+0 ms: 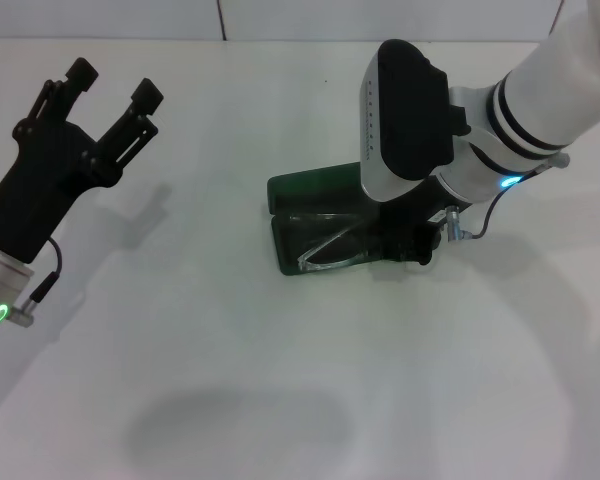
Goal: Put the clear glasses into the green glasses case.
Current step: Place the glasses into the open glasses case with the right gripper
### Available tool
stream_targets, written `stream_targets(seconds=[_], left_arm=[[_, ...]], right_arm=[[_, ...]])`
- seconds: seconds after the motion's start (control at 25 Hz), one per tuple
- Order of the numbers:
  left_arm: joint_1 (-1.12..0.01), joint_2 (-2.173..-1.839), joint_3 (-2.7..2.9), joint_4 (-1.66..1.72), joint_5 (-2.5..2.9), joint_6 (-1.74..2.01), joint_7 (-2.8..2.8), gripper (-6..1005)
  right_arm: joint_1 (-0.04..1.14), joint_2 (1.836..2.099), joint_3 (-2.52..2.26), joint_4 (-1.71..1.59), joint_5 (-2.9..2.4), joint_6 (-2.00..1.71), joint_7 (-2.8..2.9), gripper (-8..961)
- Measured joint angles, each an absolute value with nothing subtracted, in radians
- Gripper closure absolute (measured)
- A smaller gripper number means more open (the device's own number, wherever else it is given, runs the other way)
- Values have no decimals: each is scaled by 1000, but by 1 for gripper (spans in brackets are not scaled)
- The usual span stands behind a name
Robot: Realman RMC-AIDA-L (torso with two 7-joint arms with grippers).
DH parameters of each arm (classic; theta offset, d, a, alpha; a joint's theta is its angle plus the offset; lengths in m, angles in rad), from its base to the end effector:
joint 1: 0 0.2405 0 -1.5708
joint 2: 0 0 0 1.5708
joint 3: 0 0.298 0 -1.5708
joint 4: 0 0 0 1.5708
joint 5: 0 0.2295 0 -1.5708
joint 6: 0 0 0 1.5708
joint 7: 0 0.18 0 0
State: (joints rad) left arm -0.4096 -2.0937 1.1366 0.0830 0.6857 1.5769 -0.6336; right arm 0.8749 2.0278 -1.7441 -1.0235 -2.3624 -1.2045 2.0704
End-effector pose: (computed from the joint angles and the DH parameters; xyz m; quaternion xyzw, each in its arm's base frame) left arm -0.3155 0.3453 -0.0483 -0.7418 -0.2015 -0.4868 0.4149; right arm 0.1490 0.4367 -0.1372 -0.9751 -0.0491 -0.1943 0.0952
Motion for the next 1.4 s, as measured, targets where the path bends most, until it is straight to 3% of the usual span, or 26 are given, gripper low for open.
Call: stream_targets(seconds=[0.48,0.96,1.4], left_arm=[[-410,-2096,1137,83,685,1577,-634,111],[-429,-2094,1137,77,686,1576,-630,111],[-430,-2092,1137,84,686,1574,-628,111]], right_arm=[[800,2028,-1767,-1161,-2326,-1278,2059,744],[906,2028,-1859,-1000,-2259,-1191,2063,742],[913,2028,-1863,-995,-2257,-1150,2068,741]])
